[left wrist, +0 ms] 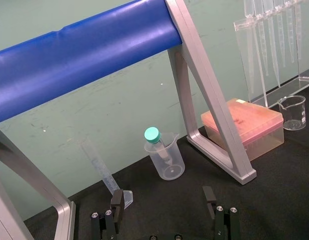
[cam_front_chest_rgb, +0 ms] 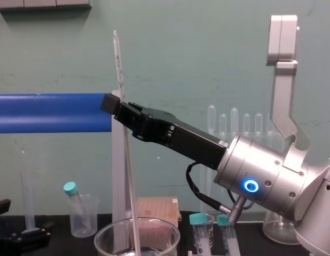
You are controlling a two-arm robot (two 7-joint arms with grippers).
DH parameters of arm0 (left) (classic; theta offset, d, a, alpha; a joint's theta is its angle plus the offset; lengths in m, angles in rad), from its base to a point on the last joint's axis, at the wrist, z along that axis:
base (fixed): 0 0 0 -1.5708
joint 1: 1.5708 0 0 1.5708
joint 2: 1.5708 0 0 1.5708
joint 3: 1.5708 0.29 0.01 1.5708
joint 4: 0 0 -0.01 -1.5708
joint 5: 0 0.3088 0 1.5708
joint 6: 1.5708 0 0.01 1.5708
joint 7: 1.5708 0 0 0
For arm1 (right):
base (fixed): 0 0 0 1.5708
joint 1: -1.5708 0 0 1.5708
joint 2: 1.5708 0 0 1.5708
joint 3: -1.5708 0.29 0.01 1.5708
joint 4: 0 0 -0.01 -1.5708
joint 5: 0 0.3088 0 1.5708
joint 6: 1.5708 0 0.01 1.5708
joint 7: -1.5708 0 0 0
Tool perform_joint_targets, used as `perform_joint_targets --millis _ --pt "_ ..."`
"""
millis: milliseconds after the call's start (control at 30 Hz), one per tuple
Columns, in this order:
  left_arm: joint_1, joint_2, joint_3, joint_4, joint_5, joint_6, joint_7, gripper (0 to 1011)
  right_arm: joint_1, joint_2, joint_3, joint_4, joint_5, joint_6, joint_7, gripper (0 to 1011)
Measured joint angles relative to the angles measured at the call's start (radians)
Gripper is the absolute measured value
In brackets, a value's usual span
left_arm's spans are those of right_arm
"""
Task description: Hold the thermometer with one hand and immerse one end into the beaker, then reinsert it into the test tube rack.
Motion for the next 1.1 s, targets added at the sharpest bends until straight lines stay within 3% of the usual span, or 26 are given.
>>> perform_joint_targets --millis 600,767,1033,1100 --pt "0.000 0.000 0.000 0.000 0.000 0.000 0.000 1008 0.000 0.000 0.000 0.000 0.000 0.000 0.000 56" --pt "0.000 0.000 0.000 0.000 0.000 0.000 0.000 1008 0.003 -0.002 0.004 -0.004 0.014 -0.004 0.031 56" --pt "0.000 0.000 0.000 0.000 0.000 0.000 0.000 1008 -0.011 0.024 0.031 -0.095 0.046 -0.017 0.038 56" --pt "0.000 0.000 0.000 0.000 0.000 0.000 0.000 1008 -0.022 0.043 0.055 -0.155 0.070 -0.025 0.030 56"
